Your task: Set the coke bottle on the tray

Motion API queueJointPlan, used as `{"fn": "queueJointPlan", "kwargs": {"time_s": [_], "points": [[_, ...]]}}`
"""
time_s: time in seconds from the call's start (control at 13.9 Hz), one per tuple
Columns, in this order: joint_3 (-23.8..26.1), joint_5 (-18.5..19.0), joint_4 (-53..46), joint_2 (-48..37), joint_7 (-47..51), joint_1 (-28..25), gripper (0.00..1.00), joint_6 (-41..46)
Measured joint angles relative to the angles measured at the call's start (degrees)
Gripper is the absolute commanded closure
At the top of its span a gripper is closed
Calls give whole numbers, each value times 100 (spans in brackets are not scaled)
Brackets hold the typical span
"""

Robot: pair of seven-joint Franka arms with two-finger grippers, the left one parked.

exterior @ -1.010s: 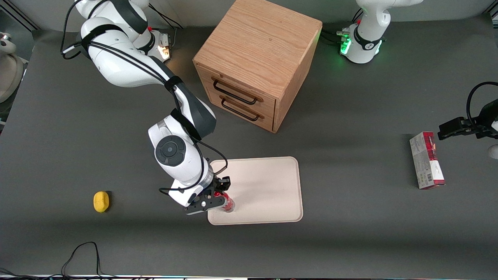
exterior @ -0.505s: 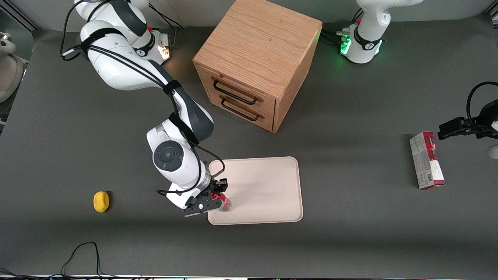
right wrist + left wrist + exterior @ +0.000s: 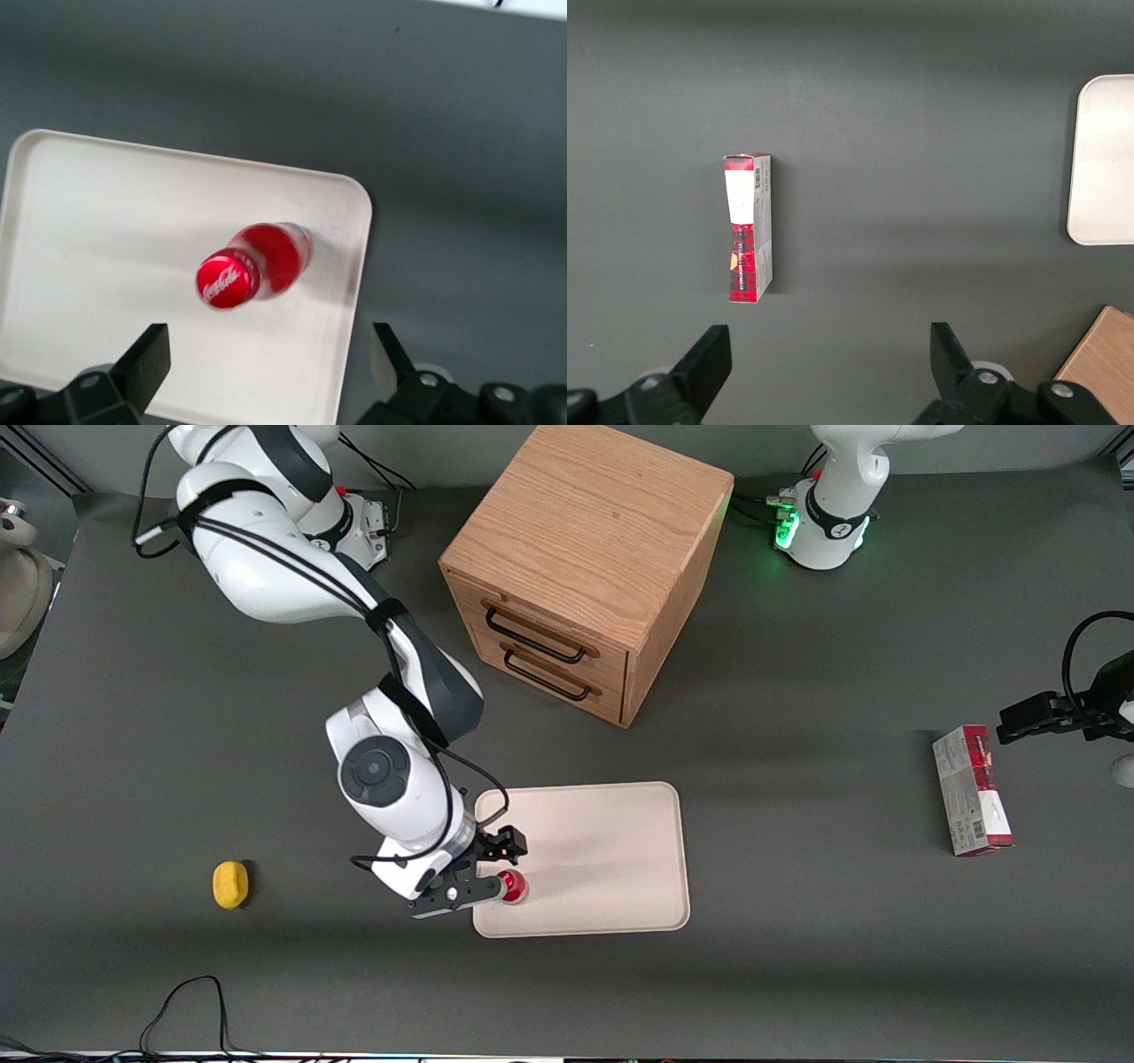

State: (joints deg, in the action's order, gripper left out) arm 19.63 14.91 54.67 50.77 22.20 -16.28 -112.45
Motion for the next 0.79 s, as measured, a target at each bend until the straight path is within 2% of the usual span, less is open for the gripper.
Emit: {"fn": "queueJointPlan", "kwargs": {"time_s": [0.14,0.29,0.36,0.51,0.58,0.65,0.79], "points": [[-8,-44,45,-414,0,68,0,466],[-198,-438,381,-945,-168,227,0,693],[-496,-817,684,-1269,-510,274,0,727],[-1423,-1728,1489,-2005,-1474,318,0,787],[-1889,-2042,1931,-2375,-1900,356,0,817],[-2279,-2208,2384,-2745,-2210,416,0,878],[-2747,-2293,3230,-3437,-2441,500,0,998]]}}
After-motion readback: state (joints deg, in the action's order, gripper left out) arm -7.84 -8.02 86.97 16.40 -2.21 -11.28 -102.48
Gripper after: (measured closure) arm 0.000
